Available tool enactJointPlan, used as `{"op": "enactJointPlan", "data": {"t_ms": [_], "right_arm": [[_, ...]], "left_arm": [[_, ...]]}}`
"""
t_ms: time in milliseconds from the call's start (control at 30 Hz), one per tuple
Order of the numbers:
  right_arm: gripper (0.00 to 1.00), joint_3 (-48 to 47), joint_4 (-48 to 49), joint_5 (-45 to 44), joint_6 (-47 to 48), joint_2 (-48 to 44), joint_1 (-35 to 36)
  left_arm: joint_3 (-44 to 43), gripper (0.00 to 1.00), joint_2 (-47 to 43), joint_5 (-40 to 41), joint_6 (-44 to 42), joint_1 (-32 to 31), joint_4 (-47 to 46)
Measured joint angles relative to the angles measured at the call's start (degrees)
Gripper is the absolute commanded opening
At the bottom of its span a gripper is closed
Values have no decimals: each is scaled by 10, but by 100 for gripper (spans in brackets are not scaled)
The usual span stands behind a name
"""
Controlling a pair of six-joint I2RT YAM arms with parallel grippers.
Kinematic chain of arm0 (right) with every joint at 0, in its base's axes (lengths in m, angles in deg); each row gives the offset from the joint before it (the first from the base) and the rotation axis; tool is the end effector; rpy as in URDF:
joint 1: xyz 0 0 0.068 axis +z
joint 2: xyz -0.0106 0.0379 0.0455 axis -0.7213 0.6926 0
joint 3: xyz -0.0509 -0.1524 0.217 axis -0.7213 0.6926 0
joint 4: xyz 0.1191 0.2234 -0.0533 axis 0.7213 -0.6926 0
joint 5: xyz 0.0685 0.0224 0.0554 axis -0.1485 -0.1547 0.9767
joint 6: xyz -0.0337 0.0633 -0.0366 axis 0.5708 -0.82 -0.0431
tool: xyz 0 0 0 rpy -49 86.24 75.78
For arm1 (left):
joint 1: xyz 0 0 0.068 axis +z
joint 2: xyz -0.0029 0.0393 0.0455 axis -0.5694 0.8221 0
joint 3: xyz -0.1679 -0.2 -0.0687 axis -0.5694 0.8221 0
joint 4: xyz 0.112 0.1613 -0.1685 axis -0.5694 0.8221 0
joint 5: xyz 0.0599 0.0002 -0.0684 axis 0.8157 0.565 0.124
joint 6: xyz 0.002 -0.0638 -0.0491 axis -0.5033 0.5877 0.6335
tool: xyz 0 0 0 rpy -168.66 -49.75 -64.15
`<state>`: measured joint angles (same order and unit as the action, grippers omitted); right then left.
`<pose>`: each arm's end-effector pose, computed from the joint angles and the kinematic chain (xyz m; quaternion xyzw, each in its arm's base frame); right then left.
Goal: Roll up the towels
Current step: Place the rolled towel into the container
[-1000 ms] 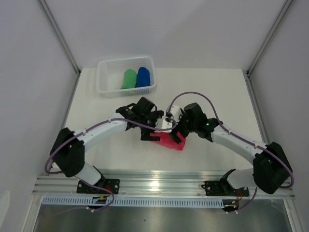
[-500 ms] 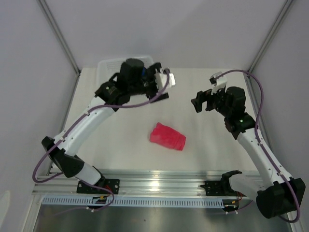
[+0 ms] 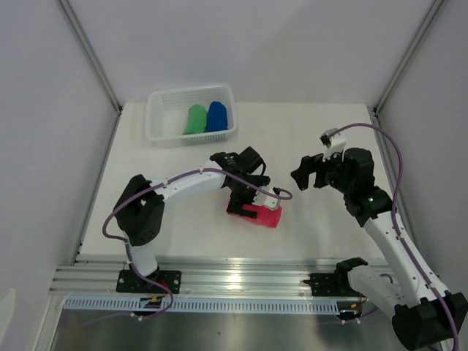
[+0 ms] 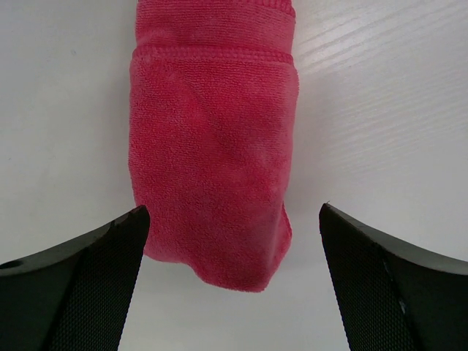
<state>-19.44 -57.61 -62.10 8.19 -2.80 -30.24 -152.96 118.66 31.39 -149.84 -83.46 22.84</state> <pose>0.2251 0.0845 0.3110 -0.1841 0.8084 0.1979 0.5229 0.2283 -0.2945 0.1994 0.8071 0.5449 -0.1458 0.1745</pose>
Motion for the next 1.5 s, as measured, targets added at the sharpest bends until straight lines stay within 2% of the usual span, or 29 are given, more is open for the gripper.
{"op": "enactJointPlan", "data": {"t_ms": [300,667,767,800,867,900,967,1067,1133,1167,1200,1400,1500], "right_arm": [[99,24,-30,-10,-1,-33,0],[99,27,-39,-22,-7,-33,0],[99,30,-39,-24,-7,-32,0],[100,31,-39,-24,-7,-30,0],[100,31,-38,-26,-7,-26,0],[99,31,-38,-26,-7,-23,0],[99,31,-38,-26,-7,-17,0],[99,31,-34,-28,-7,-11,0],[99,31,-31,-30,-6,-5,0],[99,31,-29,-30,-6,-2,0],[99,31,-29,-30,-5,1,0],[99,31,-21,-32,-2,15,0],[99,31,-14,-33,-2,23,0]], "left_arm": [[3,99,47,13,-4,-2,-31],[49,98,77,66,16,-4,-141],[54,81,77,78,20,-4,-160],[56,72,77,82,22,-5,-166],[56,66,79,88,30,-5,-176],[56,60,80,92,34,-5,-180],[56,54,81,98,46,-5,-185],[57,37,81,108,61,-5,-195],[63,14,81,116,73,-5,-208],[65,5,81,120,77,-6,-214],[66,1,81,127,83,-6,-218],[66,1,81,155,126,-6,-231],[42,1,82,158,176,7,-202]]}}
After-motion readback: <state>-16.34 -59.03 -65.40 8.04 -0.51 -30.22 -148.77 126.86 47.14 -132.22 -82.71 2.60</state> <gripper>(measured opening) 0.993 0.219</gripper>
